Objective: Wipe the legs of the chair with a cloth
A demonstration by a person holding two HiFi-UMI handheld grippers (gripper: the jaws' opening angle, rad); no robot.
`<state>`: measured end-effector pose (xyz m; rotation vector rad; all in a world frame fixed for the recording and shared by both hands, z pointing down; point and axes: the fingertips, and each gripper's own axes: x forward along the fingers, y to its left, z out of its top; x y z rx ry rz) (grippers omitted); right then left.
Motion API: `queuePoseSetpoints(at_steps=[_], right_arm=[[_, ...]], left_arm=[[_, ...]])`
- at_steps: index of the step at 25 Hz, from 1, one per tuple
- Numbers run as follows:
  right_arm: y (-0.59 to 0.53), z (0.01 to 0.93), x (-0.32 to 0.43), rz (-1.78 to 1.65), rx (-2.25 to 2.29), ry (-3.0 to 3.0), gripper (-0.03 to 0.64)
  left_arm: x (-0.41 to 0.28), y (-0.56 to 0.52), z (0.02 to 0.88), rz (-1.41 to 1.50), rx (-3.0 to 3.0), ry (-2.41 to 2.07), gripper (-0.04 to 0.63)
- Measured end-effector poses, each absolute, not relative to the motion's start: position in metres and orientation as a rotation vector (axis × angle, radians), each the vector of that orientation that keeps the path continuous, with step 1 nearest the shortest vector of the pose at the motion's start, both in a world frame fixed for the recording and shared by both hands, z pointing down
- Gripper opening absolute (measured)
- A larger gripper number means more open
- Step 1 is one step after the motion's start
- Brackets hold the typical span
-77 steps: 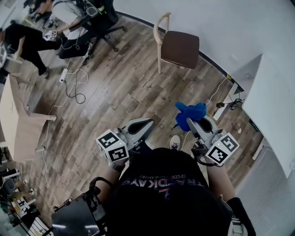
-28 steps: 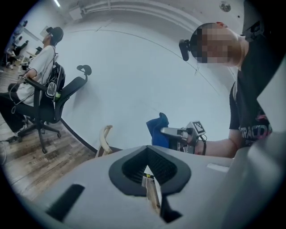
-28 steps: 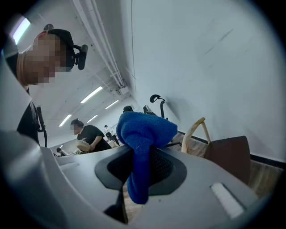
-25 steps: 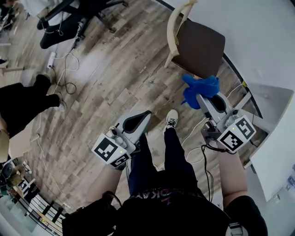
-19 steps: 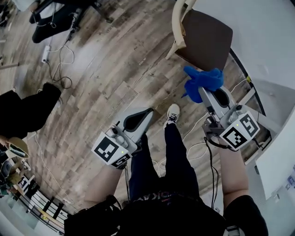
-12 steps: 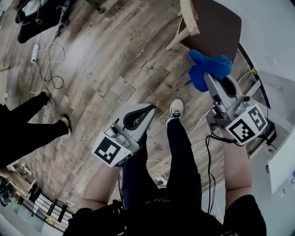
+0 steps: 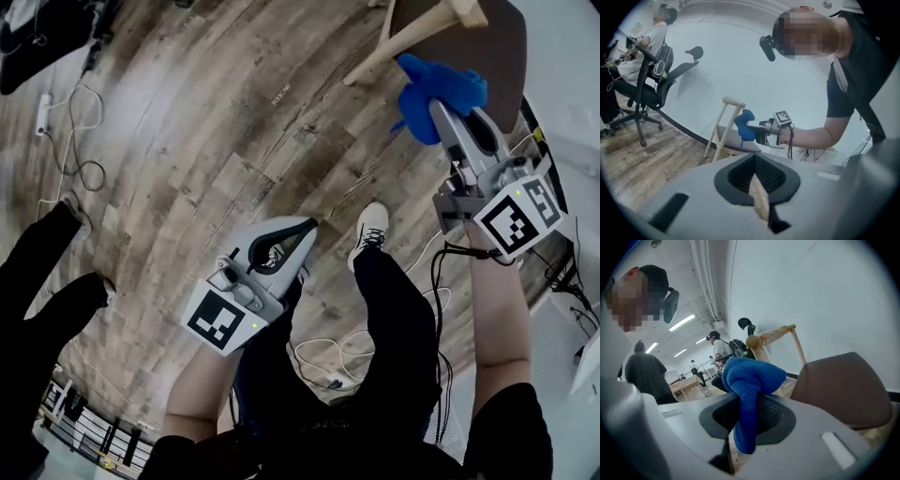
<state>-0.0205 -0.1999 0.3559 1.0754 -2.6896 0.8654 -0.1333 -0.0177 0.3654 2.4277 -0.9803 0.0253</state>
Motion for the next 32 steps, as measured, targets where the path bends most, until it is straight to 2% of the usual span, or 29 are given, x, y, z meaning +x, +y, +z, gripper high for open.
queuePoseSetpoints(at_steps=[6, 10, 15, 21, 26, 32], right_arm=[[-0.221, 0.428, -0.02, 0.822, 1.075, -2.715, 0.086], [-0.237, 0.461, -0.02, 0.766, 1.094, -2.764, 0.086], [-0.249, 0.507, -0.012, 0.709, 1.104, -2.798, 0.086], [-0.263, 0.553, -0.014, 0.661, 1.076, -2.856, 0.086], [-0.265, 0.573, -0.027, 0.571, 1.011, -2.915, 0.087], [-0.272, 0.636, -0.029, 0.62, 1.029, -2.842, 0.087]], left_arm=[[-0.123, -0.028, 0.441, 0.007, 2.476, -0.941, 0.005], [-0.114, -0.047, 0.475, -0.076, 2.489, -0.895, 0.005], [-0.107, -0.064, 0.507, -0.034, 2.562, -0.805, 0.005], [-0.129, -0.096, 0.527, 0.017, 2.638, -0.832, 0.005], [-0.148, -0.115, 0.525, -0.051, 2.618, -0.878, 0.005], [-0.159, -0.12, 0.526, -0.061, 2.599, -0.91, 0.005]])
